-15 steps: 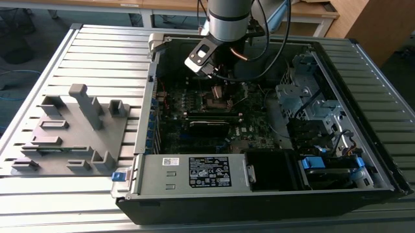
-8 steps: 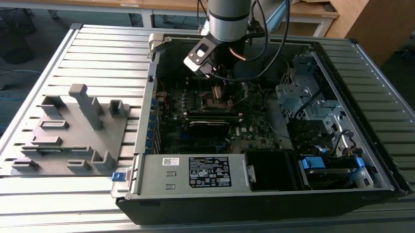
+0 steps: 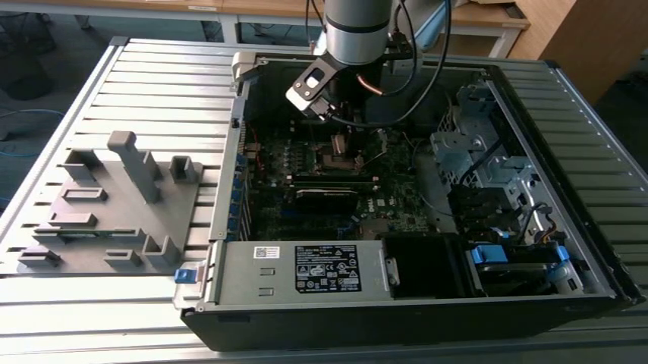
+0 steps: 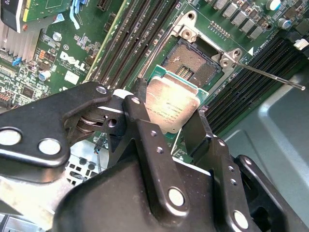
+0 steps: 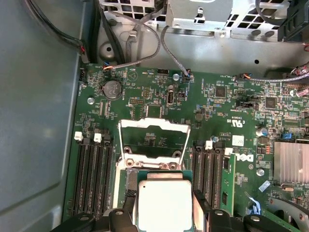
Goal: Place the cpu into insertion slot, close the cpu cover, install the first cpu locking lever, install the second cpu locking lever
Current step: 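Place the cpu into insertion slot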
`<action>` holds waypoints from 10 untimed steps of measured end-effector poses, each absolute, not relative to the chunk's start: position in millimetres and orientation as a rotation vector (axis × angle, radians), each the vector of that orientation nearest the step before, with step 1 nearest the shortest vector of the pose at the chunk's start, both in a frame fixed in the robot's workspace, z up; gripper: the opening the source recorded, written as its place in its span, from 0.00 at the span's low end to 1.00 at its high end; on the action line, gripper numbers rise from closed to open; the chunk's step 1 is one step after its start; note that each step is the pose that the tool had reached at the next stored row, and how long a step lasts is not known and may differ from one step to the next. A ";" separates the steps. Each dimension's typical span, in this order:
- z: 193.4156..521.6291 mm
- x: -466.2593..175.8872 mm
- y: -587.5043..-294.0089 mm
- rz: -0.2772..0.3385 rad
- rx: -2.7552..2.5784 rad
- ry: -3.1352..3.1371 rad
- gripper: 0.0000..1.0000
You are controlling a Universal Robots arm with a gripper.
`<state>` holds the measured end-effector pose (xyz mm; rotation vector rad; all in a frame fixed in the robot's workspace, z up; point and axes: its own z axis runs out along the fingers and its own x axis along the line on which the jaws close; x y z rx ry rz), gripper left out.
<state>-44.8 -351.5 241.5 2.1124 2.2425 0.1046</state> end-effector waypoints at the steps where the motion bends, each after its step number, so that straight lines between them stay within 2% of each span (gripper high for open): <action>1: 241.5 -44.8 -351.5 0.105 2.112 2.242 0.54; 10: 241.5 -44.8 -351.5 0.104 2.118 2.237 0.54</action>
